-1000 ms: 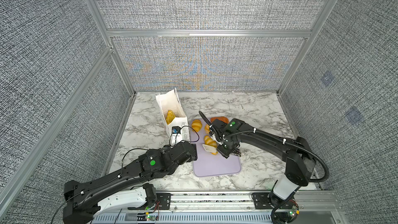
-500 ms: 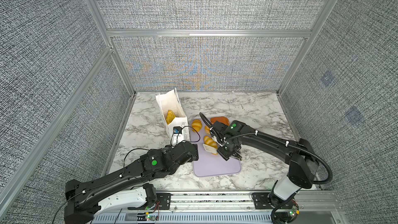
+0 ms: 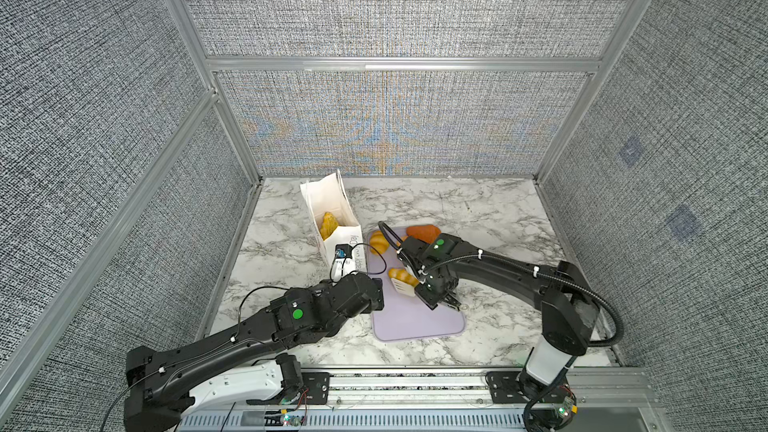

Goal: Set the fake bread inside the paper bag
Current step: 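Close the tongs on the striped croissant nearest the robot with the right gripper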

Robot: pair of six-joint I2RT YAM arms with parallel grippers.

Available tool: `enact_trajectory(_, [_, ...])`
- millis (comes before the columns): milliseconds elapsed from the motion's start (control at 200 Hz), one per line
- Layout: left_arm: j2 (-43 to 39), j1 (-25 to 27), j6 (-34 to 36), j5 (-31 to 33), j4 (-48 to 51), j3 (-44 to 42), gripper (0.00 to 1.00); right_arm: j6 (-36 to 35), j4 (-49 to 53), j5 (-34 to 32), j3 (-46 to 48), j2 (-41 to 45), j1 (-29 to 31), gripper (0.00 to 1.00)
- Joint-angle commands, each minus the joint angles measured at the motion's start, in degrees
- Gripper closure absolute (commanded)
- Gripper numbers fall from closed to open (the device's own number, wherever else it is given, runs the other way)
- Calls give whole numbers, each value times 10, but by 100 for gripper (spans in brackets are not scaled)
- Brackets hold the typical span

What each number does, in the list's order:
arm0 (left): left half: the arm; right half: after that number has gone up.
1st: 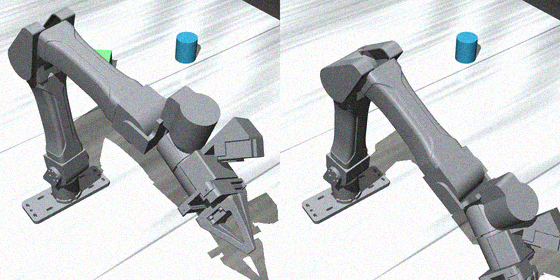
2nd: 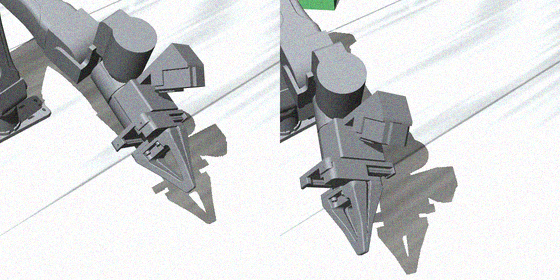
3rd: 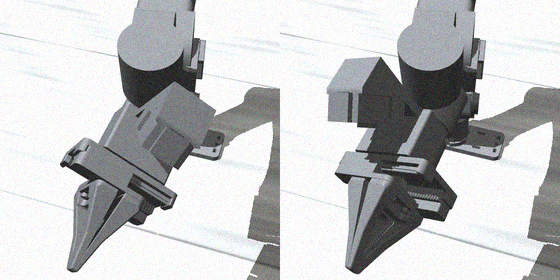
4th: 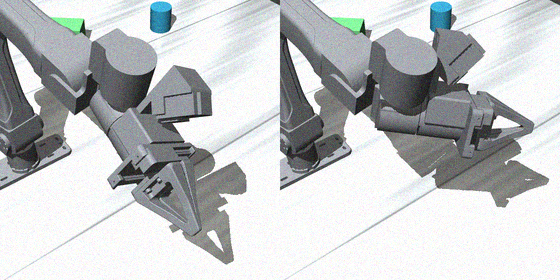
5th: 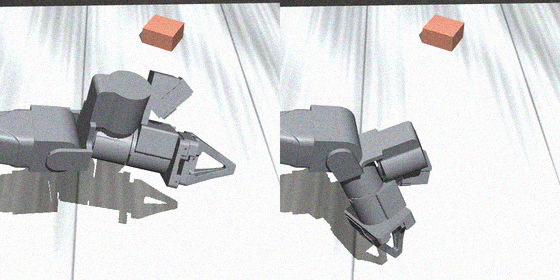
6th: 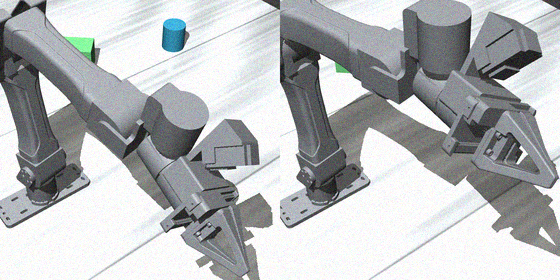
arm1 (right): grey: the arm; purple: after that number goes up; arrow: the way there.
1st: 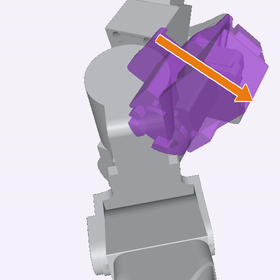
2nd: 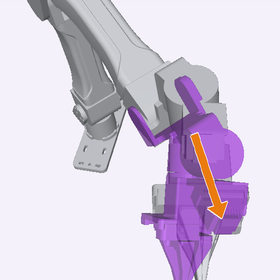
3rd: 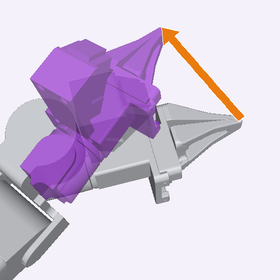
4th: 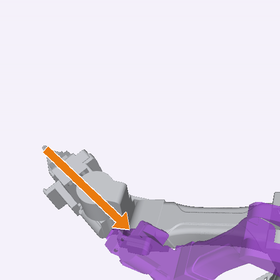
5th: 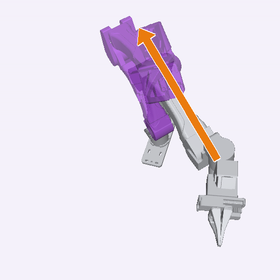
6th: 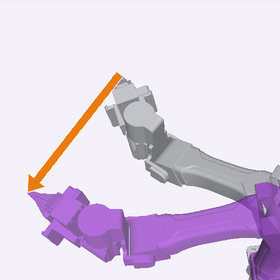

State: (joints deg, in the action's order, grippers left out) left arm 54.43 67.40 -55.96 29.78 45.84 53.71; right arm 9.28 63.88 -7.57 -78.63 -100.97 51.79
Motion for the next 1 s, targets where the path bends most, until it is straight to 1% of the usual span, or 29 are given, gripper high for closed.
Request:
enact_trajectory(0, [-3,0,-2,0,-2,-1,1,-4,5,-11,-14,-13,1,43])
enact_trajectory(80, [-6,1,-4,2,0,-3,1,-10,8,-18,-24,-25,4,44])
enact_trajectory(165, [-9,1,-7,4,4,-4,1,-19,14,-24,-31,-31,8,47])
enact_trajectory(320, [-15,1,-9,6,6,-7,1,-31,17,-24,-21,-30,15,48])
enact_trajectory(470, [-15,1,-10,6,7,-7,1,-37,19,-24,-19,-29,20,54])
enact_trajectory(550, [-14,1,-8,4,7,-6,0,-39,19,-24,-21,-28,19,56])
enact_trajectory(640, [-12,1,-4,-4,13,-2,1,-43,14,-15,-24,-23,20,59])
enact_trajectory(745, [-10,1,7,-9,15,2,1,-44,0,8,-26,-13,15,65])
enact_trajectory(996, [-3,1,31,-8,-3,11,1,-38,-5,19,-26,9,6,68])
